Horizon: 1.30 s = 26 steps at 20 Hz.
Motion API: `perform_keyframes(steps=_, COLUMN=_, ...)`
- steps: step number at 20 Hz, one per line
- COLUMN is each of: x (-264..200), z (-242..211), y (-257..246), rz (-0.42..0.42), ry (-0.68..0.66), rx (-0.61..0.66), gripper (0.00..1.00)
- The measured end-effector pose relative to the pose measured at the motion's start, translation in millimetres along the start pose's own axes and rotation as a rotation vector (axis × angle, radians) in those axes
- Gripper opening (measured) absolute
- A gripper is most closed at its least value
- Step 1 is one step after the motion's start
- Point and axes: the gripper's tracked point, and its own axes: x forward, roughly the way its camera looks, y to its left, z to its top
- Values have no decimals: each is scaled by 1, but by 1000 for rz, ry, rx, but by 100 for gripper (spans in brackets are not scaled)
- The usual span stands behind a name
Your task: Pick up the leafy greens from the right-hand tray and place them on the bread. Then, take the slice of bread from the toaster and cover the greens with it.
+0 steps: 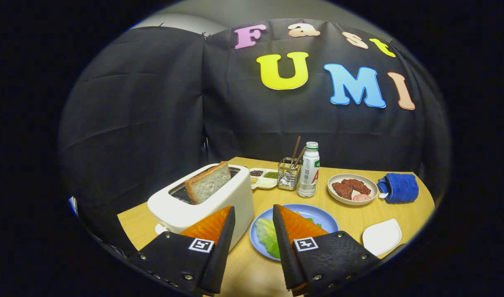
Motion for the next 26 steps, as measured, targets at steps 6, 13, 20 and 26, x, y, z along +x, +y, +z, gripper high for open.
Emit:
perform_keyframes(steps=6, x=-8, z=13, y=36, rz=-1, ry=-68, rx=-8, gripper=56)
perform_keyframes(steps=13, x=7, z=15, y=77, rz=-7, ry=-99, rx=-65, gripper=56)
perform_keyframes(steps=20, x=32, z=14, y=87, rz=-53, ry=-90, rx=-47, gripper=56)
perform_keyframes(steps=26, x=59, z=16, y=79, rz=-146, ry=-67, rx=-56, gripper=56)
